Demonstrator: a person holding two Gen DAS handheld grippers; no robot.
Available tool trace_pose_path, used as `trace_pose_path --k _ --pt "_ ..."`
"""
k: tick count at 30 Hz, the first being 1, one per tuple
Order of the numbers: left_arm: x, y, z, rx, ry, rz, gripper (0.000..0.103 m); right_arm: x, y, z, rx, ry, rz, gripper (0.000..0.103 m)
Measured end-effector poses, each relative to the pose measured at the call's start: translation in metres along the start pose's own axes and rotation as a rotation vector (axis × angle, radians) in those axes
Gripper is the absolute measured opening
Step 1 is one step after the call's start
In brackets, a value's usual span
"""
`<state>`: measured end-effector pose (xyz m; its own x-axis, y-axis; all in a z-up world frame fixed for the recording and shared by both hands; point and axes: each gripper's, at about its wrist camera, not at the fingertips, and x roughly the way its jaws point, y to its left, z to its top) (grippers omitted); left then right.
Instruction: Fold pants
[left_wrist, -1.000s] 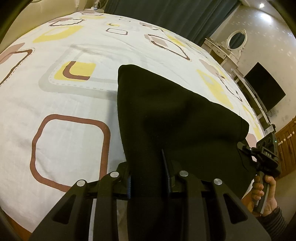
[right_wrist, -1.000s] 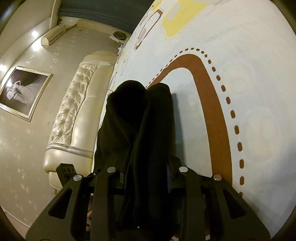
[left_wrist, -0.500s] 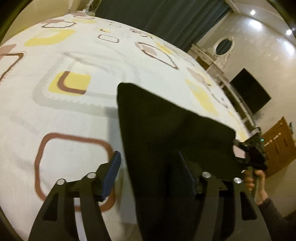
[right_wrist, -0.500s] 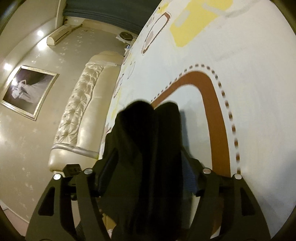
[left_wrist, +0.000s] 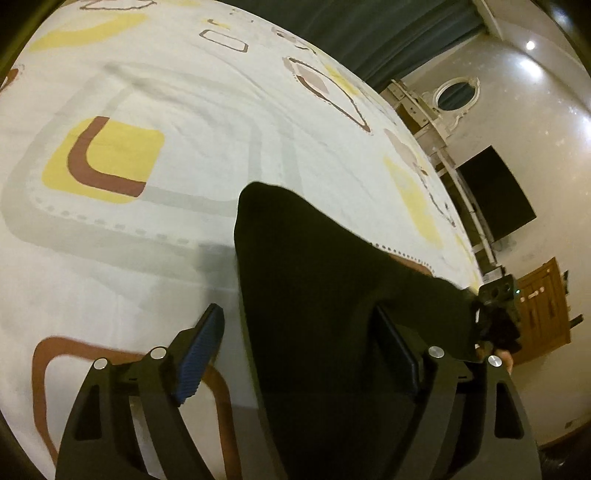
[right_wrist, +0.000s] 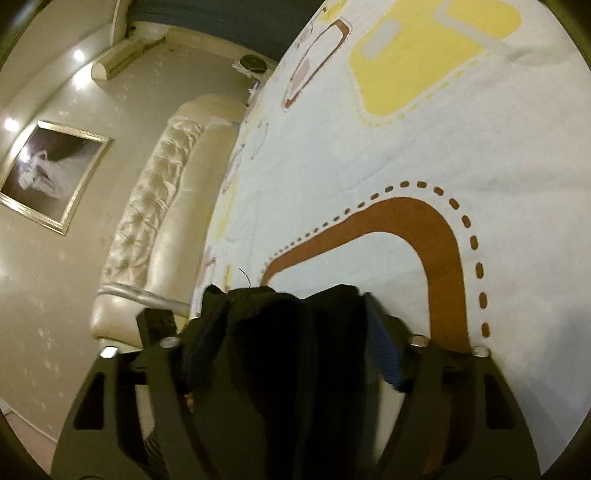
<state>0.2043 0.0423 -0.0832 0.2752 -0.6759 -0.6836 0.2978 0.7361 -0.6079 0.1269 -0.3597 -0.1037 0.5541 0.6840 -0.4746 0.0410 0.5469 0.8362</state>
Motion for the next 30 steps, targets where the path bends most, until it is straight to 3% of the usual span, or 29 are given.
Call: trace_pose_path --k 1,2,4,7,10,21,30 --pt "0.001 0.0 0.001 -0.002 0.0 -0.016 0.081 0.002 -0.001 0.0 -0.009 0.009 -0.017 0.038" --pt "0.001 0.0 0.0 -0.001 -0.002 -0.022 0.08 0.003 -0.003 -0.001 -0.011 0.008 -0.02 0.036" --pt "0.005 -0.003 0.0 0.017 0.003 -0.021 0.052 0.002 -0.002 -0.002 -0.007 0.0 -0.01 0.03" --pt "0.007 -0.015 -0.004 0.069 0.012 0.019 0.037 -0.002 0.005 -0.004 -0.025 -0.025 -0.009 0.027" --pt "0.004 -0.025 0.0 0.103 0.01 0.06 0.03 -0.006 0.014 -0.004 -0.056 -0.049 -0.014 0.026" --pt "0.011 -0.046 0.037 0.157 -0.036 0.144 0.025 -0.007 0.026 0.025 -0.088 -0.118 -0.027 0.025" --pt "0.044 -0.033 0.054 0.133 0.004 0.224 0.027 0.015 -0.004 0.052 -0.014 -0.092 -0.085 0.025"
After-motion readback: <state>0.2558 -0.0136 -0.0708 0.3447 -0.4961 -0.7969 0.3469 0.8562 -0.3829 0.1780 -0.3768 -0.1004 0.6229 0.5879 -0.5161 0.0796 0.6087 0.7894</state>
